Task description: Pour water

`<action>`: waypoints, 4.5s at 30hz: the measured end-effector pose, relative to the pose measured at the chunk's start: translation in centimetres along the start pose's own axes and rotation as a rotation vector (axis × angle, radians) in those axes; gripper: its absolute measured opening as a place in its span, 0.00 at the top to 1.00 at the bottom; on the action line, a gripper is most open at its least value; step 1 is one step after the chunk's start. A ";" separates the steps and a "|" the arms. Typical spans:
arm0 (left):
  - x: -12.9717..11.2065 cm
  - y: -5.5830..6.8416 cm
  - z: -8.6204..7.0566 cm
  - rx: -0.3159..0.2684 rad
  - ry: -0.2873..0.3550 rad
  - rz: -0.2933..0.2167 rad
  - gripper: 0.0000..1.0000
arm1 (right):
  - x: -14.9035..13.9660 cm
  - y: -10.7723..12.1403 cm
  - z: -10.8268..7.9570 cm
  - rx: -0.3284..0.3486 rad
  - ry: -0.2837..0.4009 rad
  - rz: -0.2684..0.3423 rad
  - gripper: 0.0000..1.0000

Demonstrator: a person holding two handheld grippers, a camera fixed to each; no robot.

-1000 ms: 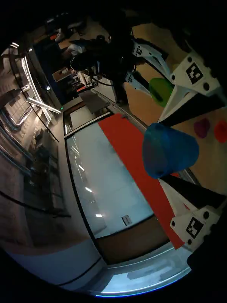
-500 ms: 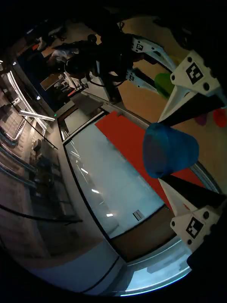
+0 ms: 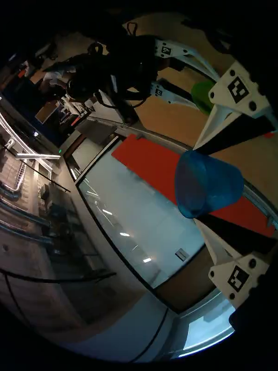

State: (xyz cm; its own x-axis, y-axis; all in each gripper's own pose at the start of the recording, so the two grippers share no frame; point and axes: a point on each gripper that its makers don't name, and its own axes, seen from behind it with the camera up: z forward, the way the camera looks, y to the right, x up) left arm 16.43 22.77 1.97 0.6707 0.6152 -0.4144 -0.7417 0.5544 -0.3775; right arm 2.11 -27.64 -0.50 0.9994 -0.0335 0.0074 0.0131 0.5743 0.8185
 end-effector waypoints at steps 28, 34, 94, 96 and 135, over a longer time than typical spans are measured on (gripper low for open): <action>0.7 -0.4 1.4 0.025 -0.014 0.183 0.15 | 0.0 0.4 0.3 -0.001 0.002 0.007 0.10; 0.7 -0.4 1.7 0.028 -0.017 0.216 0.15 | 0.0 0.5 0.2 0.000 0.001 0.008 0.10; 3.1 -2.7 1.6 0.111 -0.009 0.493 0.15 | 0.6 0.5 -0.2 -0.007 -0.003 -0.013 0.10; 3.1 -2.6 1.6 0.111 -0.009 0.501 0.15 | 0.6 0.5 -0.2 -0.007 -0.002 -0.013 0.10; 4.3 -1.9 1.2 0.139 -0.001 0.709 0.15 | 0.9 0.7 -0.5 -0.013 0.008 -0.018 0.10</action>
State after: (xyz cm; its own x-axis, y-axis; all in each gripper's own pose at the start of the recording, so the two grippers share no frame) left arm 20.70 25.02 1.92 0.0282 0.8540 -0.5195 -0.9919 0.0882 0.0910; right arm 3.03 -26.89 -0.18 0.9992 -0.0372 -0.0115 0.0311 0.5845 0.8108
